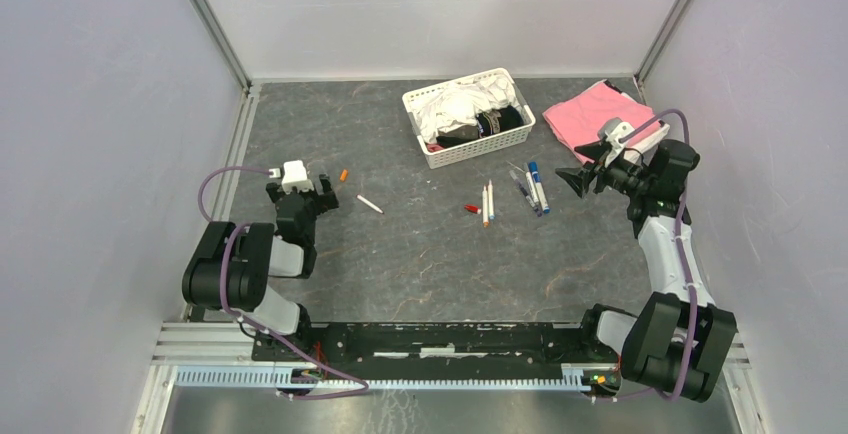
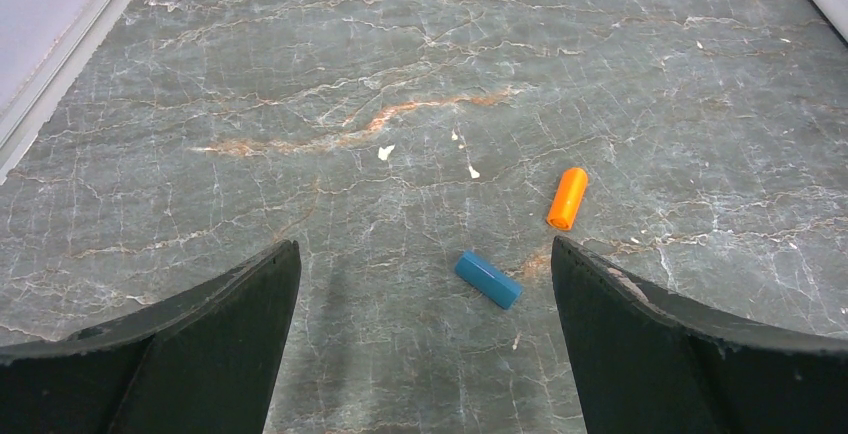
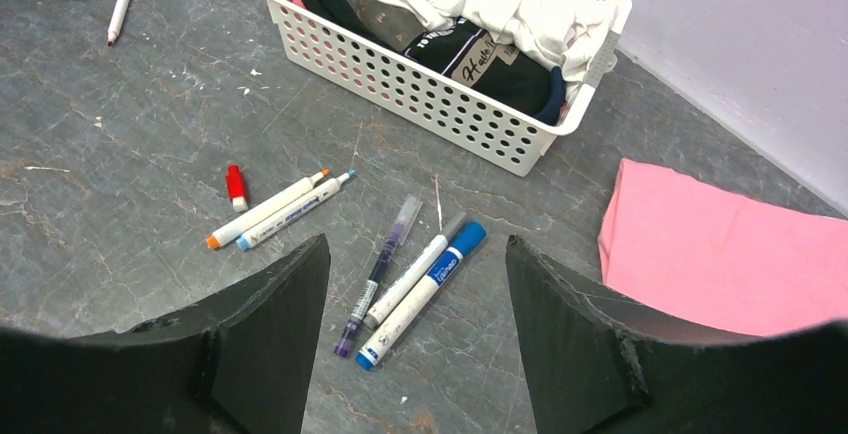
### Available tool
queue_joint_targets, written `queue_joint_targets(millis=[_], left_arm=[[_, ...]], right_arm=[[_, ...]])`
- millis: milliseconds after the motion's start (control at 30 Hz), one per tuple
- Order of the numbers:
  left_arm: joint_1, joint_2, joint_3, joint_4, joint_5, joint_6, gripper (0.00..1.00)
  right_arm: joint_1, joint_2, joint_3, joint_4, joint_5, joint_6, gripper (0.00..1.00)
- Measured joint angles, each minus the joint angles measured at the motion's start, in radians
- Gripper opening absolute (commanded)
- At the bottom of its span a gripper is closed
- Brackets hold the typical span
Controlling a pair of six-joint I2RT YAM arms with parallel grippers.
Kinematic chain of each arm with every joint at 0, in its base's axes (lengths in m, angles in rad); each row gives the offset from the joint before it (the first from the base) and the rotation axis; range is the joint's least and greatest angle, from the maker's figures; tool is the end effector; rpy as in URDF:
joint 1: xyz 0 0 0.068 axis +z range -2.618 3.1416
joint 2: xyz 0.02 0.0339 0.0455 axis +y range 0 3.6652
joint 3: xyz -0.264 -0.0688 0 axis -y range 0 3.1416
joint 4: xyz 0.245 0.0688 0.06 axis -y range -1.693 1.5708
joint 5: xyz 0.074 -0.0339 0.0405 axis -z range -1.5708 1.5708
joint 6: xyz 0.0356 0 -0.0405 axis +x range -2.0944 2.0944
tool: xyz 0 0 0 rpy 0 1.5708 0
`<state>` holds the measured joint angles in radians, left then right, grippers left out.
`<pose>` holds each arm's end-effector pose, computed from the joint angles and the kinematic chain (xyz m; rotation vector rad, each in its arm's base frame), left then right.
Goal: Insert the pens into the pen caps
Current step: Pick up the pen from the center of the board.
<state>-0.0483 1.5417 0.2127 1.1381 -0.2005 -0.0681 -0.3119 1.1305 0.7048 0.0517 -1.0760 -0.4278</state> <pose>0.2362 -0.0043 0.1332 -0.1628 1.7512 0.0919 0.2380 -0.0438 0.2726 -0.7620 1.6006 0.5089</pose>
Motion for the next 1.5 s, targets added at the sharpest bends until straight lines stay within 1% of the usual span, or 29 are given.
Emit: queue_joint_targets(millis=[333,633,700,733,800,833,900,1033,1133,1200,1333,1500], left_arm=[[0.0,0.0,0.0,0.001,0.0,0.0,1.0],[0.0,0.0,0.0,0.002,0.0,0.0,1.0],[0.0,0.0,0.0,0.002,0.0,0.0,1.0],[0.0,0.0,0.0,0.002,0.0,0.0,1.0],[0.0,0.0,0.0,0.002,0.0,0.0,1.0],[0.0,0.0,0.0,0.002,0.0,0.0,1.0],[0.0,0.0,0.0,0.002,0.0,0.0,1.0],[0.0,0.0,0.0,0.002,0.0,0.0,1.0],[0.0,0.0,0.0,0.002,0.0,0.0,1.0],[0.0,0.0,0.0,0.002,0.0,0.0,1.0],[0.0,0.0,0.0,0.002,0.0,0.0,1.0],[0.0,0.0,0.0,0.002,0.0,0.0,1.0]], right_arm=[[-0.045,0.004,0.0,-0.004,0.001,0.003,0.71],[-0.05,0.047,0.0,-0.016,0.0,-0.003,0.72],[-0.05,0.048,0.0,-0.011,0.0,0.001,0.73],[-0.05,0.048,0.0,-0.003,-0.002,0.01,0.75],[-0.05,0.048,-0.003,0.029,-0.005,0.044,0.89],[-0.05,0.046,-0.012,0.062,-0.006,0.072,0.98],[-0.048,0.035,-0.041,0.132,-0.005,0.149,0.98],[-0.006,-0.002,-0.116,0.28,0.022,0.32,0.98],[0.065,-0.023,-0.145,0.373,0.057,0.437,0.98],[0.106,-0.046,-0.161,0.42,0.082,0.484,0.98],[0.158,-0.089,-0.175,0.464,0.116,0.499,0.98],[0.219,-0.079,-0.174,0.439,0.129,0.467,0.98]])
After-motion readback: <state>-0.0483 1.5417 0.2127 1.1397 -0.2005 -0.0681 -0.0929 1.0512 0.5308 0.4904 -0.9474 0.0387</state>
